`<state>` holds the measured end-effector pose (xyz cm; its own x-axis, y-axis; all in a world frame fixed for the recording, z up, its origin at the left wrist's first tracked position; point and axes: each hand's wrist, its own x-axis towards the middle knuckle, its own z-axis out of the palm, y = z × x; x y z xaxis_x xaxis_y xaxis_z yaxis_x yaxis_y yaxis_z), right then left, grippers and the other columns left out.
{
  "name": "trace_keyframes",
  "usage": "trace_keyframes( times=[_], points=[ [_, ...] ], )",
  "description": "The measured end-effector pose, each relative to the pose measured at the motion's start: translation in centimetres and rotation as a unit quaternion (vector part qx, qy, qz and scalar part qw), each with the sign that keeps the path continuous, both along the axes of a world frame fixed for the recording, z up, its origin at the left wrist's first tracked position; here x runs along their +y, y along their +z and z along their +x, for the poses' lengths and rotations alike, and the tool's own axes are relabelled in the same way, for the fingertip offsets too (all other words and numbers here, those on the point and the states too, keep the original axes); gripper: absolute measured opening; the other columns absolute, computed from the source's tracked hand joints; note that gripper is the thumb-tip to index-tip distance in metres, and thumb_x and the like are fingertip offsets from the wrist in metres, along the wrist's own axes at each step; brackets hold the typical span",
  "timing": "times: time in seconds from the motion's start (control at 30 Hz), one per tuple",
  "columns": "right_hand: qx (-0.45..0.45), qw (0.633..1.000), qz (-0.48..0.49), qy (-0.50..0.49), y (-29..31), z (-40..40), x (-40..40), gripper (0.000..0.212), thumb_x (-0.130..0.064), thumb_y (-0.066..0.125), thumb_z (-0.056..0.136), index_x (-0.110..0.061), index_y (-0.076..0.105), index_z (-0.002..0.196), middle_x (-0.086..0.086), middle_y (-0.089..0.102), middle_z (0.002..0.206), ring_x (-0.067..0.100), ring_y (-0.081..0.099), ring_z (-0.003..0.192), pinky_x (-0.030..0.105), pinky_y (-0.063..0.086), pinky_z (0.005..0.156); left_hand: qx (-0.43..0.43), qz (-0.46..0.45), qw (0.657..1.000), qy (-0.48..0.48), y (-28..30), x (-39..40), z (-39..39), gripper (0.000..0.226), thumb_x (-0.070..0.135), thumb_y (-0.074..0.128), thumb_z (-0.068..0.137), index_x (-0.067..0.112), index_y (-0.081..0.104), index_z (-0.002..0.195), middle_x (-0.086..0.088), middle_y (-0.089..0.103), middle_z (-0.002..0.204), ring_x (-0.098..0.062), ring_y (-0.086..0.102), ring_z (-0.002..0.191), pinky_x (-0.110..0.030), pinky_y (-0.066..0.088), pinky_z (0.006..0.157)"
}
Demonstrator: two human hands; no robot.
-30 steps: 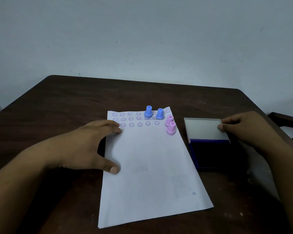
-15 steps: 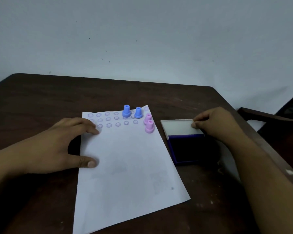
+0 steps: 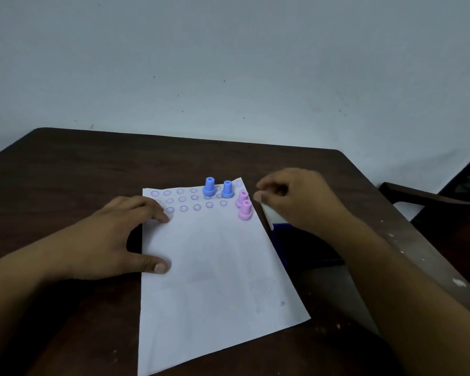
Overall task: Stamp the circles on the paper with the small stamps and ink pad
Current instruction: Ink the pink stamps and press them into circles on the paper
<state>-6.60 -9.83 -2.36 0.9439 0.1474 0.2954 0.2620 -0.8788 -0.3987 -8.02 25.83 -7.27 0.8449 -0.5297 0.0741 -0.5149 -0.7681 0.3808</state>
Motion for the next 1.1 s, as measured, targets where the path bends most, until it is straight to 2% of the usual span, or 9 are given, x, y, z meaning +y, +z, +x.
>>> trace_keyframes(
  times=[0.1,0.2,0.3,0.4,0.53,0.67,0.83,1.0,1.1],
  points=[
    [0.058,0.997,-0.042,0.031,0.4,-0.2,2.9,0.026,-0.041,0.08,0.086,-0.03,0.079,0.109,-0.012,0.068,0.088,0.008,0.064,0.082,0.027,0.052,0.077,0.017,0.007,1.0,0.004,0.4,-0.2,-0.3,0.093,0.099,0.059,0.056,0.054,0.046,0.136,0.052,0.025,0.139,0.018,0.019,0.133,-0.02,0.032,0.104],
    [0.108,0.989,-0.096,0.029,0.1,0.0,4.5,0.036,-0.038,0.076,0.092,-0.025,0.074,0.125,-0.005,0.07,0.108,0.015,0.064,0.097,0.025,0.045,0.084,0.023,0.019,1.0,0.004,0.7,-0.3,-0.4,0.095,0.099,0.058,0.056,0.052,0.045,0.138,0.051,0.026,0.137,0.011,0.022,0.135,-0.021,0.031,0.106],
    [0.109,0.991,-0.074,0.019,-0.4,-0.2,4.6,0.024,-0.023,0.075,0.093,-0.019,0.077,0.116,-0.002,0.074,0.111,0.016,0.065,0.099,0.022,0.042,0.082,0.02,0.027,0.999,0.005,0.8,-0.2,-0.5,0.097,0.1,0.056,0.056,0.05,0.046,0.139,0.05,0.028,0.136,0.009,0.024,0.135,-0.022,0.033,0.108],
    [0.104,0.989,0.101,-0.007,-0.7,-0.4,3.6,0.013,-0.018,0.082,0.087,-0.021,0.081,0.099,-0.005,0.08,0.092,0.009,0.069,0.08,0.014,0.045,0.068,0.0,0.019,1.0,0.009,0.9,-0.5,-0.6,0.093,0.098,0.055,0.06,0.048,0.05,0.138,0.043,0.037,0.137,0.007,0.028,0.134,-0.023,0.035,0.11],
    [0.221,0.861,0.457,0.035,-1.1,-1.7,3.1,0.008,-0.009,0.076,0.092,-0.011,0.083,0.096,0.011,0.083,0.093,0.016,0.076,0.081,0.021,0.06,0.071,-0.063,-0.065,0.996,0.025,1.2,-2.2,-1.5,0.07,0.082,0.06,0.075,0.045,0.057,0.134,0.035,0.054,0.13,0.01,0.043,0.126,-0.019,0.042,0.105],
    [0.283,0.811,0.508,0.07,-1.5,-2.4,3.5,0.014,-0.018,0.078,0.09,-0.009,0.084,0.1,0.01,0.081,0.095,0.013,0.074,0.081,0.023,0.06,0.071,-0.108,-0.148,0.983,0.02,1.6,-4.8,-3.0,0.049,0.058,0.072,0.084,0.041,0.063,0.13,0.033,0.063,0.119,0.007,0.055,0.117,-0.006,0.04,0.095],
    [0.226,0.821,0.521,0.061,0.0,-3.1,0.9,0.031,-0.022,0.083,0.069,-0.011,0.083,0.099,0.01,0.082,0.097,0.016,0.076,0.083,0.024,0.061,0.074,-0.133,-0.076,0.988,0.016,1.4,-4.3,-2.7,0.053,0.062,0.067,0.086,0.036,0.064,0.133,0.023,0.063,0.132,0.003,0.053,0.122,-0.019,0.04,0.101],
    [0.1,0.925,0.364,-0.053,1.5,-4.8,-6.3,0.038,-0.033,0.093,0.068,-0.024,0.079,0.103,0.004,0.083,0.101,0.021,0.078,0.102,0.037,0.058,0.091,-0.061,-0.013,0.998,0.008,0.4,-1.4,-0.5,0.075,0.093,0.052,0.072,0.054,0.052,0.136,0.039,0.047,0.141,0.009,0.039,0.135,-0.023,0.033,0.11],
    [0.123,0.872,0.471,-0.055,0.6,-5.8,-8.2,0.03,-0.023,0.088,0.072,-0.015,0.081,0.101,0.014,0.082,0.104,0.029,0.075,0.107,0.038,0.06,0.093,-0.007,-0.032,0.999,0.002,-0.1,-0.2,0.4,0.082,0.098,0.058,0.061,0.074,0.037,0.136,0.056,0.03,0.141,0.026,0.023,0.136,-0.022,0.032,0.109]
  ],
)
